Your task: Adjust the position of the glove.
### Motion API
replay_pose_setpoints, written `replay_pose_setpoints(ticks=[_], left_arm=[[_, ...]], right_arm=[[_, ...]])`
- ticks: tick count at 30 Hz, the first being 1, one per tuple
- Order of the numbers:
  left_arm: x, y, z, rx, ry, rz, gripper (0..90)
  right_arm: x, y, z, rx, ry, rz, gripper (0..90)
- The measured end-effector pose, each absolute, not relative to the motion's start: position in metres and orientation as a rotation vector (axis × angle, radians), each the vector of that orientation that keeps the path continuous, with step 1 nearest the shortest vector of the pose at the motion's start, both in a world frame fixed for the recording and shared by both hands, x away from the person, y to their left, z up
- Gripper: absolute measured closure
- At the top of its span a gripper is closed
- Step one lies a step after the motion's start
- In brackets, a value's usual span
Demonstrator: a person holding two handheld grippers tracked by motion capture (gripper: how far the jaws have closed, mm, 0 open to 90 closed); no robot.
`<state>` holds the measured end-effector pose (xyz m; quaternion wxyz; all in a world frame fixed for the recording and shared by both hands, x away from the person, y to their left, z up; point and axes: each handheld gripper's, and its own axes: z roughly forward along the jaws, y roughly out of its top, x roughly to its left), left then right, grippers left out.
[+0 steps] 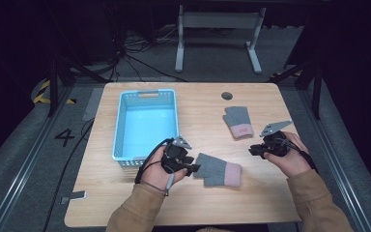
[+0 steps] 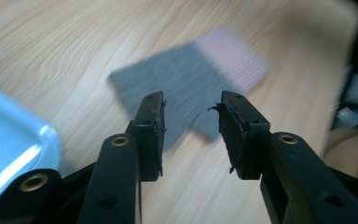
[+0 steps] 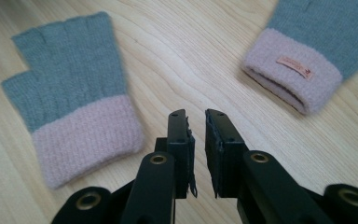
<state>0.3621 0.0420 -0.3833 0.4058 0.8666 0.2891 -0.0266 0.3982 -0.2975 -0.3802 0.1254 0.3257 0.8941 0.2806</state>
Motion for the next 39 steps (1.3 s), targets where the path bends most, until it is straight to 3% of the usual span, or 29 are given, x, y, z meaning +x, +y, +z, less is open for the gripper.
replay_pose_setpoints(ticks=[6,20,39], left_arm=[[0.358,0.041,-0.379,2.251,0.753,0.051,67.2],[0.359,0.040,-0.381,2.265,0.756,0.055,84.3],[0.359,0.036,-0.388,2.276,0.759,0.047,89.5]], right_arm=[[0.395,-0.295,-0.377,0.928,2.608,0.837,80.4],[0.390,-0.292,-0.375,0.908,2.637,0.871,89.0],[0.369,-0.239,-0.396,0.712,2.903,0.827,90.0]])
